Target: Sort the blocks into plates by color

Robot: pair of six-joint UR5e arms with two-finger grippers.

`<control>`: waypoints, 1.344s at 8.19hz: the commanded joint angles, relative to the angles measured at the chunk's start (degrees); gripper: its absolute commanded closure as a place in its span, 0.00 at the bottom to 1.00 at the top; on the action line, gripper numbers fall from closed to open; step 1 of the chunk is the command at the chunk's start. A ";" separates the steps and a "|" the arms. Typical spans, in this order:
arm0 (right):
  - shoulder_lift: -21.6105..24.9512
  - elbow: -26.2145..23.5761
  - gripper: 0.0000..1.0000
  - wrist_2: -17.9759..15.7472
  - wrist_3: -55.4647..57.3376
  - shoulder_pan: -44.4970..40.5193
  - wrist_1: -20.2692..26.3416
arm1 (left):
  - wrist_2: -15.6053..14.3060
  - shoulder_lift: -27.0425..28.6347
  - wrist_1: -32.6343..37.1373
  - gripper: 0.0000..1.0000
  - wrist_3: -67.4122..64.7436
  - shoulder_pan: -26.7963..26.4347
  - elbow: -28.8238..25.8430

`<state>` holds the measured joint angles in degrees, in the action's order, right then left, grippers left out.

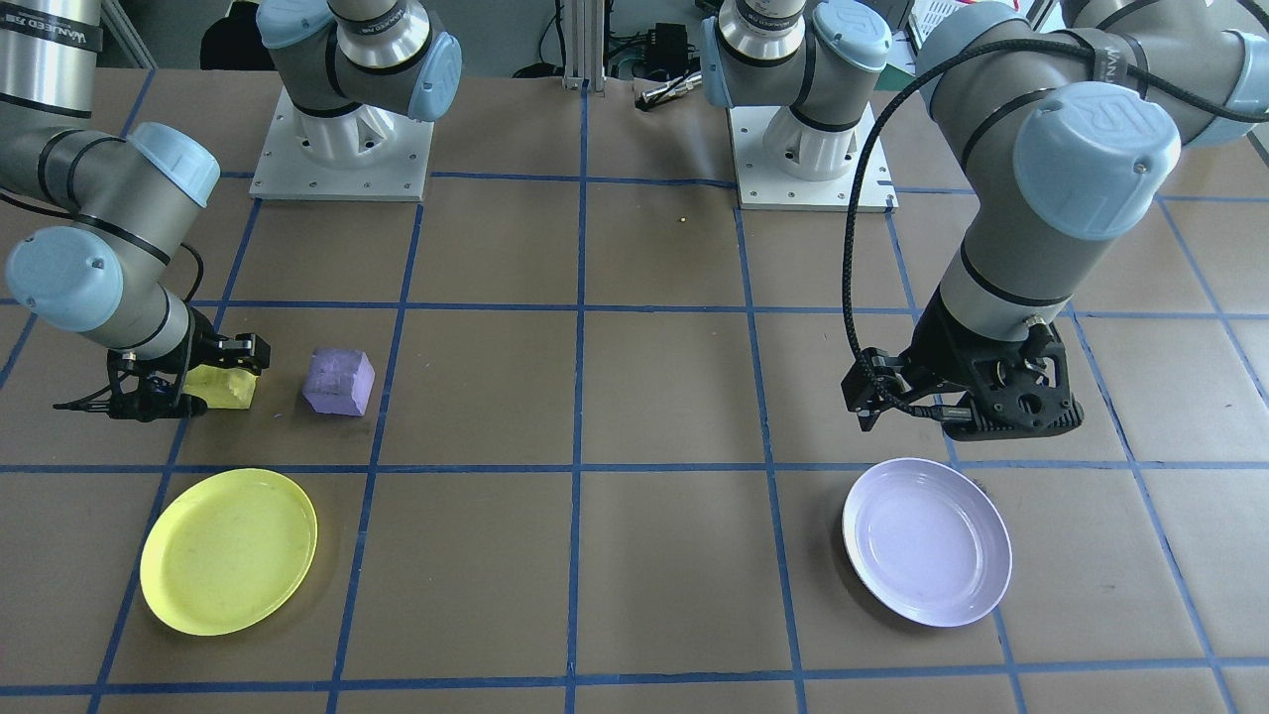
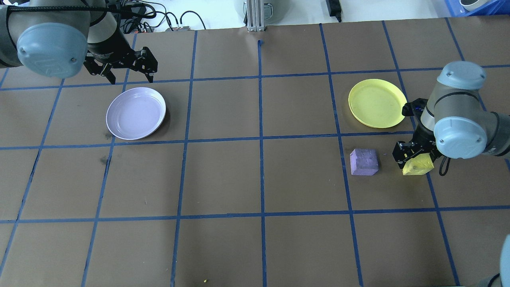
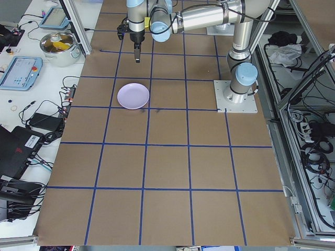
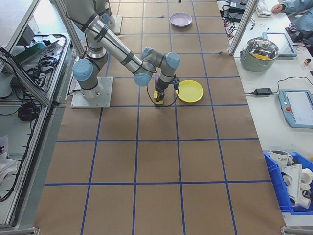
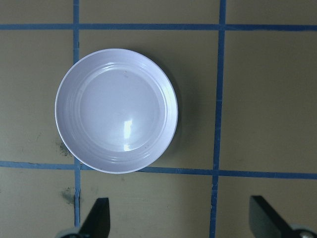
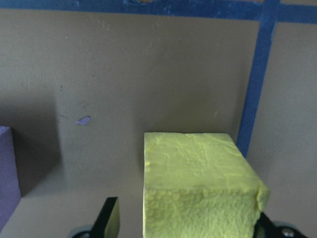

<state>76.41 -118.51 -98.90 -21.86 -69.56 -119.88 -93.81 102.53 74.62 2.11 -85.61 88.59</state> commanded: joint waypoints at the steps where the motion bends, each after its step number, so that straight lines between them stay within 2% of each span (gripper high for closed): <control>1: 2.24 9.21 0.93 0.63 1.11 -0.31 11.36 | -0.05 0.13 0.00 0.00 0.00 0.00 -0.09; 2: 1.12 15.44 0.93 1.07 3.99 -0.75 16.29 | -0.14 0.13 0.00 0.00 0.00 0.00 -0.17; 3: -2.55 20.29 0.93 4.04 5.24 -1.19 17.04 | -0.05 0.22 0.00 0.00 0.00 0.00 -0.17; 4: -5.02 24.08 0.92 5.37 8.04 -2.93 16.96 | -0.05 0.04 0.00 0.00 0.00 0.00 -0.26; 5: -7.31 27.16 0.92 5.04 12.68 -6.35 16.70 | -0.05 0.13 0.00 0.00 0.00 0.00 -0.26; 6: -10.55 28.85 0.92 5.29 13.16 -8.47 16.00 | -0.05 0.04 0.00 0.00 0.00 0.00 -0.26; 7: -13.37 29.13 0.90 5.21 12.21 -8.58 12.51 | -0.05 0.13 0.00 0.00 0.00 0.00 -0.26; 8: -14.61 29.13 0.88 5.30 10.98 -8.58 11.00 | -0.05 0.13 0.00 0.00 0.00 0.09 -0.26; 9: -15.06 28.26 0.75 5.30 10.79 -8.58 10.55 | -0.05 0.22 -0.44 0.00 0.00 0.00 -0.26; 10: -15.50 28.25 0.24 5.38 11.14 -8.58 10.46 | -0.05 0.22 -0.44 0.00 0.00 0.09 -0.26; 11: -15.50 28.16 0.00 5.64 11.58 -8.58 10.45 | -0.05 0.13 -0.44 0.00 0.00 0.09 -0.26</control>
<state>61.50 -90.12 -93.56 -10.74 -78.09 -109.01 -93.87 102.71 74.28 2.11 -85.55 88.33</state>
